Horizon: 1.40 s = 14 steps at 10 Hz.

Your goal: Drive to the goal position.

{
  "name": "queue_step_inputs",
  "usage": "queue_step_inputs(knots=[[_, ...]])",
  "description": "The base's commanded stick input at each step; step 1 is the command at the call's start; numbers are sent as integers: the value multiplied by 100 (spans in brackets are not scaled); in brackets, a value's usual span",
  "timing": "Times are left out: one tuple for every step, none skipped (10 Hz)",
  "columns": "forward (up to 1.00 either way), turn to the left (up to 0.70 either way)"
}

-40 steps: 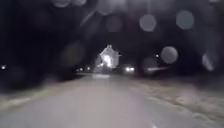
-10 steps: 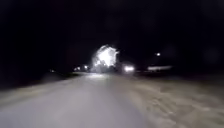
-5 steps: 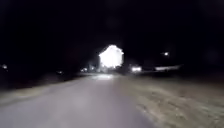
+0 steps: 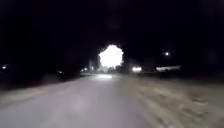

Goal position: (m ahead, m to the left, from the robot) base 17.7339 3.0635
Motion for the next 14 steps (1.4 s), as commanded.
queue_step_inputs(knots=[[100, 0], [100, 0], [100, 0], [100, 0], [100, 0], [100, 0], [100, 0], [100, 0], [100, 0], [100, 0], [100, 0], [100, 0], [100, 0], [100, 0]])
